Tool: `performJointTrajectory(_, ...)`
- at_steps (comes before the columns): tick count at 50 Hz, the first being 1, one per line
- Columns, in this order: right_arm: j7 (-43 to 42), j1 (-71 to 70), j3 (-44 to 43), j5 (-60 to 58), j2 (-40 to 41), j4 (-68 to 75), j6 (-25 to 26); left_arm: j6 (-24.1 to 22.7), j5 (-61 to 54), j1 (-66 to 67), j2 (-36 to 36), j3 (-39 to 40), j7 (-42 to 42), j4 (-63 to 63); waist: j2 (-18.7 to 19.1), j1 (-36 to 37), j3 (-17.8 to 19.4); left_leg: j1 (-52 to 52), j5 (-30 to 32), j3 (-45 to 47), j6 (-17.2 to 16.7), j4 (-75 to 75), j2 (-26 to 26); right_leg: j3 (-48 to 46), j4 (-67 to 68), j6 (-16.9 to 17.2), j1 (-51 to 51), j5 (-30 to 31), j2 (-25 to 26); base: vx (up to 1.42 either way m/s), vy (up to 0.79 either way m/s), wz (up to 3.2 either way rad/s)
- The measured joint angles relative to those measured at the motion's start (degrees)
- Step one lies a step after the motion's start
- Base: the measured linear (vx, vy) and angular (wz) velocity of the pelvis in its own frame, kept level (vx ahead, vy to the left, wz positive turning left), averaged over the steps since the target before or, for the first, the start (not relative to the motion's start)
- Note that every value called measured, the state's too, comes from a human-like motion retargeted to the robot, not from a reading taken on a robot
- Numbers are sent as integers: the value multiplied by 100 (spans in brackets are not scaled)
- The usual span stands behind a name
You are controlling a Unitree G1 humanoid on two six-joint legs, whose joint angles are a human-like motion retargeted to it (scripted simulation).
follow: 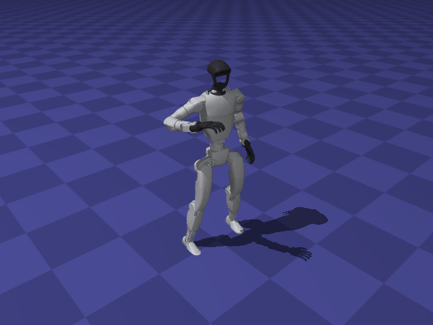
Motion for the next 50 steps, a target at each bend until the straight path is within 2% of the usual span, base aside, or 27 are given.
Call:
performJointTrajectory(7,11,221,-53,-30,-157,-92,20,-37,-45,-201,180,-1,39,-35,53,-126,-12,6,11,265,-11,-48,52,257,-2,-20,-172,70,86,-1,-1,-31)
performJointTrajectory(15,-19,-37,222,-122,-184,105,35,-67,-296,-540,328,155,118,-129,40,51,-19,-71,53,150,20,-63,10,155,-8,-15,-189,82,33,-1,1,11)
performJointTrajectory(25,56,-1143,1222,-396,167,969,260,-68,-236,-578,302,-201,62,-132,-31,558,-11,-85,71,-230,28,-48,-69,-213,6,2,21,16,-88,0,1,33)
performJointTrajectory(35,0,-3308,2995,232,1314,3564,689,-94,-204,-441,164,-470,26,169,-124,1190,-88,-36,41,-505,-30,-22,-74,-510,17,-25,247,-46,-121,1,0,25)
performJointTrajectory(50,316,-6233,5165,-292,2100,7702,1080,-224,-225,-629,214,-464,-50,567,-342,2081,-339,-181,60,-849,-83,-4,-126,-875,13,-21,331,-63,-191,1,0,21)
